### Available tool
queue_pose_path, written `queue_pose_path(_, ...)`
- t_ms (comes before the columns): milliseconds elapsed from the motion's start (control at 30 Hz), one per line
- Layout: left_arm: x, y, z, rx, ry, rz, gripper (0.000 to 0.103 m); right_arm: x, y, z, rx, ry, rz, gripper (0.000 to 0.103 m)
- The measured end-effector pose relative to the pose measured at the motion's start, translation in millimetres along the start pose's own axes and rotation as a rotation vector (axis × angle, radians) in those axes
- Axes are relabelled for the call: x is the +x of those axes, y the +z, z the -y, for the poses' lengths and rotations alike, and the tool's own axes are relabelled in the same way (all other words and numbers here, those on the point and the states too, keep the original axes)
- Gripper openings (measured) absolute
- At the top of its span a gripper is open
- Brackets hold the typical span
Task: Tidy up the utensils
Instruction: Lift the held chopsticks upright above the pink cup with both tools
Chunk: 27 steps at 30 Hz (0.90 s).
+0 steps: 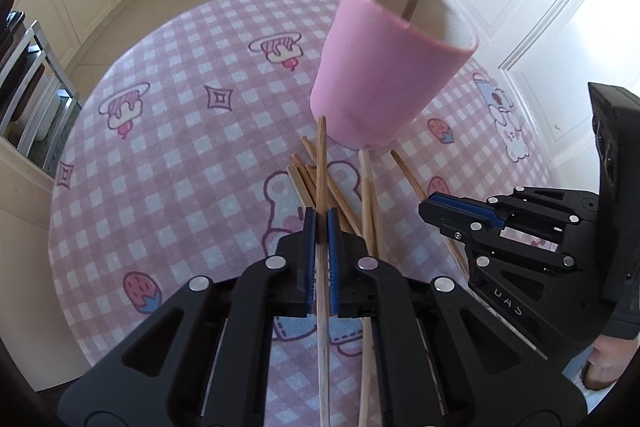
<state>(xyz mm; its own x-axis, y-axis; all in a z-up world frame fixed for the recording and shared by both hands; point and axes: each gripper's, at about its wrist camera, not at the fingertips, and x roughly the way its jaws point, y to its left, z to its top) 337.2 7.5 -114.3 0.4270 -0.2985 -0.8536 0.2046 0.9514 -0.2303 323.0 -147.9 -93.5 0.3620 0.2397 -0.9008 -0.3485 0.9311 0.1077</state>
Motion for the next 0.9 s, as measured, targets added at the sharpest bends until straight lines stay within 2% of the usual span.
queue_pose_path(467, -97, -2, 14, 0.014, -0.033, 0.209, 0.006, -91, -1, -3, 0.017, 0.079, 0.218, 0.005)
queue_pose_path(900, -165, -4, 48, 0.060, -0.058, 0.413, 0.006, -160, -2, -18, -0.019, 0.072, 0.466, 0.005)
